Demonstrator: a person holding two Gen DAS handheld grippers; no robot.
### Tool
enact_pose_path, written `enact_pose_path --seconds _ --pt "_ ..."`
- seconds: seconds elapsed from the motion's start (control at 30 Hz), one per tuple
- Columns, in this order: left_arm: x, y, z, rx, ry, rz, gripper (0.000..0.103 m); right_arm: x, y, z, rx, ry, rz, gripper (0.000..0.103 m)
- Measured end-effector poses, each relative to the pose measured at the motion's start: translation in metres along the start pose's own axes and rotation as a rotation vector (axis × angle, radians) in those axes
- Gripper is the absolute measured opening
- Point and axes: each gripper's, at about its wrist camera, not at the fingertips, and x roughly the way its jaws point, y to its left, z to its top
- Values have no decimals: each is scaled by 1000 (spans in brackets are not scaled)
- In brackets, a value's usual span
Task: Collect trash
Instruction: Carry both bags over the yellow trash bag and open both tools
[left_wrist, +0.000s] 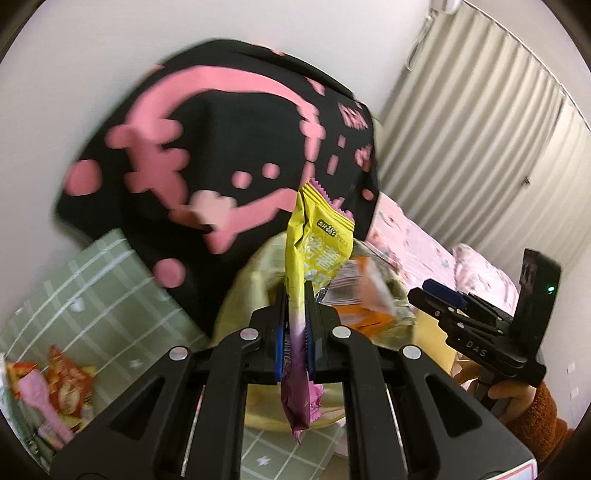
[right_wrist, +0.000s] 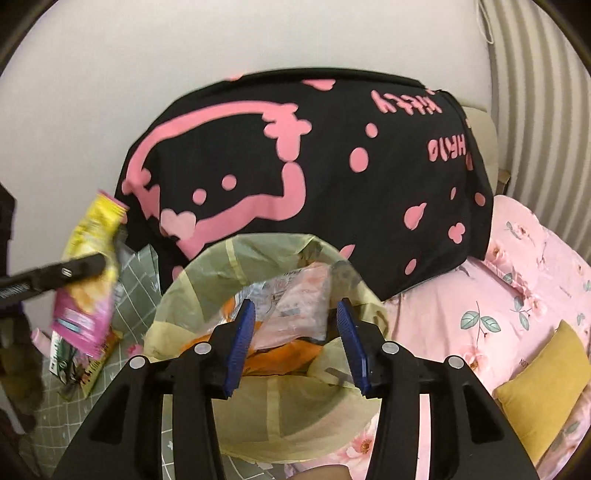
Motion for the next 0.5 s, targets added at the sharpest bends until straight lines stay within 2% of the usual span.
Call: enact_pose_path --seconds 0.13,0.23,0.4,0.5 --pt "36 -23 4 41 65 -59 7 -11 -18 -2 28 -25 -76 44" --pt "64 -37 4 74 119 -71 7 -15 -36 -4 53 -24 -125 44" --pt "114 -57 -3 139 233 -34 7 -22 -65 -11 114 -23 -149 44" --pt "141 -62 -11 181 307 19 7 -23 -76 -14 138 -25 -159 44"
